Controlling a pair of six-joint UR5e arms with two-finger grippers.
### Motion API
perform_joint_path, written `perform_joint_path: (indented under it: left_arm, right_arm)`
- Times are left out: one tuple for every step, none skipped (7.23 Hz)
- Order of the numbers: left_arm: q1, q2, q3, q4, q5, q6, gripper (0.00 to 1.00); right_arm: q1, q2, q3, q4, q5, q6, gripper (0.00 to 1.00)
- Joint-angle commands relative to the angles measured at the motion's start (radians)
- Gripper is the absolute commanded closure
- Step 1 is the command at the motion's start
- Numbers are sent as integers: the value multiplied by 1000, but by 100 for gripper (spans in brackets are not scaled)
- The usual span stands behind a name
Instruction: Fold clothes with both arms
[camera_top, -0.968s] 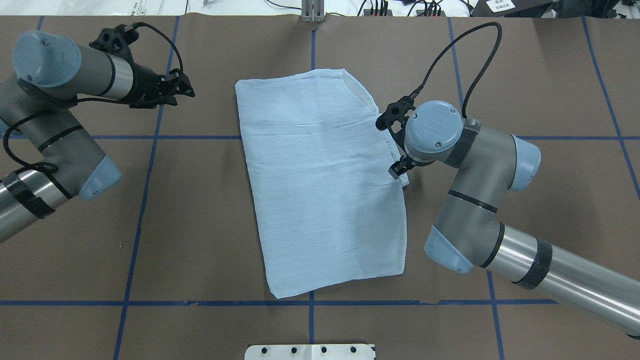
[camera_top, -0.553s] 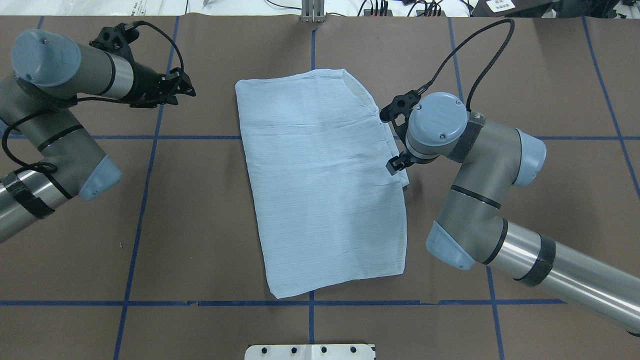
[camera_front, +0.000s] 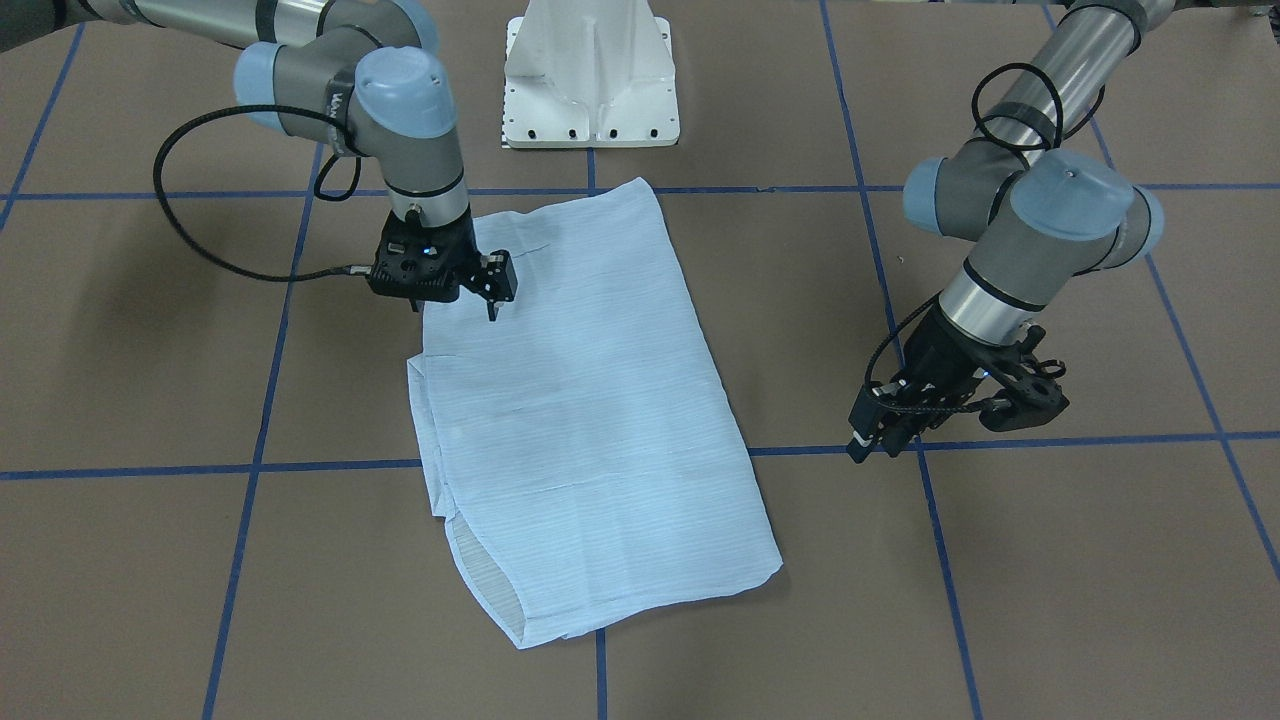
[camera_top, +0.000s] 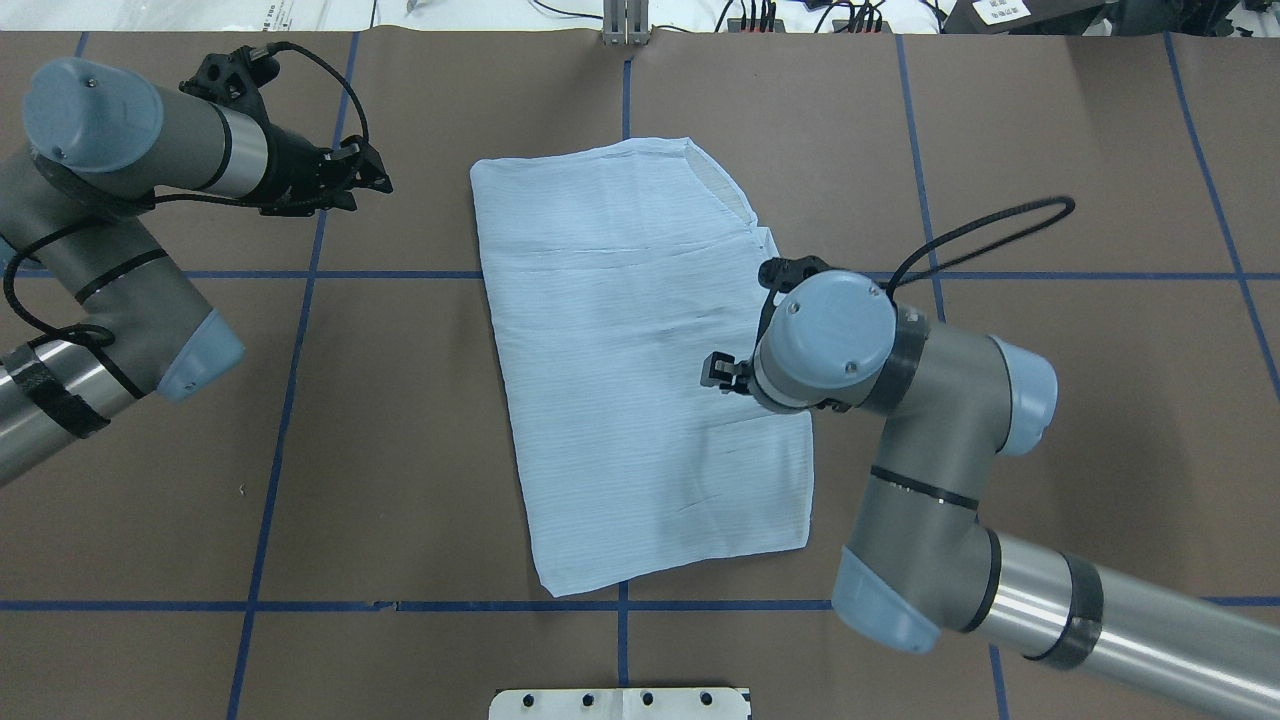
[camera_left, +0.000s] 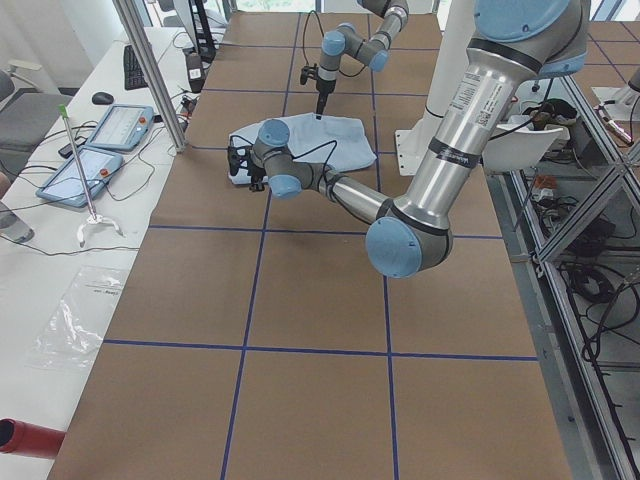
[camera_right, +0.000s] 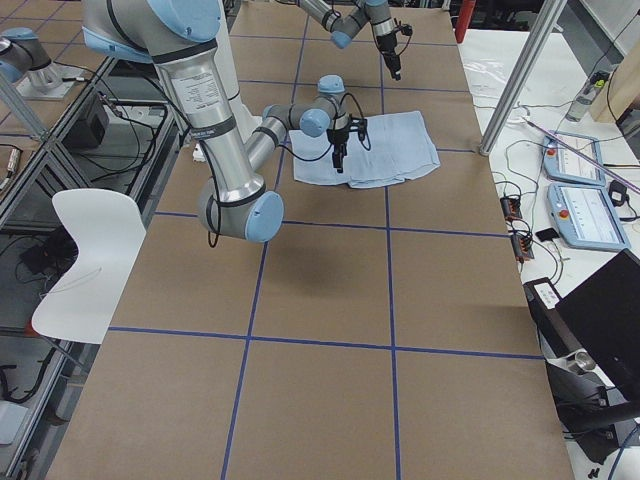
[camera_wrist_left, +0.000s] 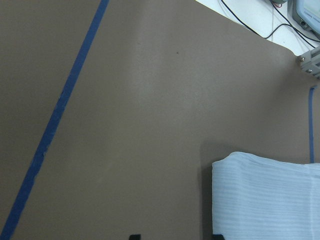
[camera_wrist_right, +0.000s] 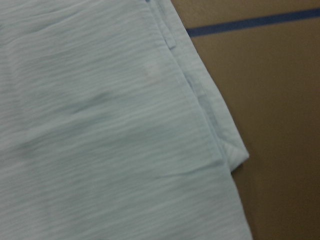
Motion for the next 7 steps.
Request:
perform_joint_path:
  left_arm:
    - [0,0,0,0,0,-1,43]
    - [0,-1,-2,0,0,-1,43]
    - [2,-2,-2,0,0,-1,43]
    - [0,-2,-8,0,1,-1,43]
    - [2,-2,-8,0,1,-2,43]
    - [2,-2,-9,0,1,-2,43]
    - [2,-2,-17,5,3,-5,43]
  right_arm:
    - [-95,-11,44,1,-71,509,5]
    - [-110,-15,44,-1,-71,649,8]
    - [-127,-17,44,-1,-70,737,12]
    - [-151,-46,47,-2,-71,771,15]
    - [-159,-79,84,-1,-71,779,15]
    - [-169,-106,101,-1,-71,779,16]
    - [-172,-110,101,-1,-71,781,16]
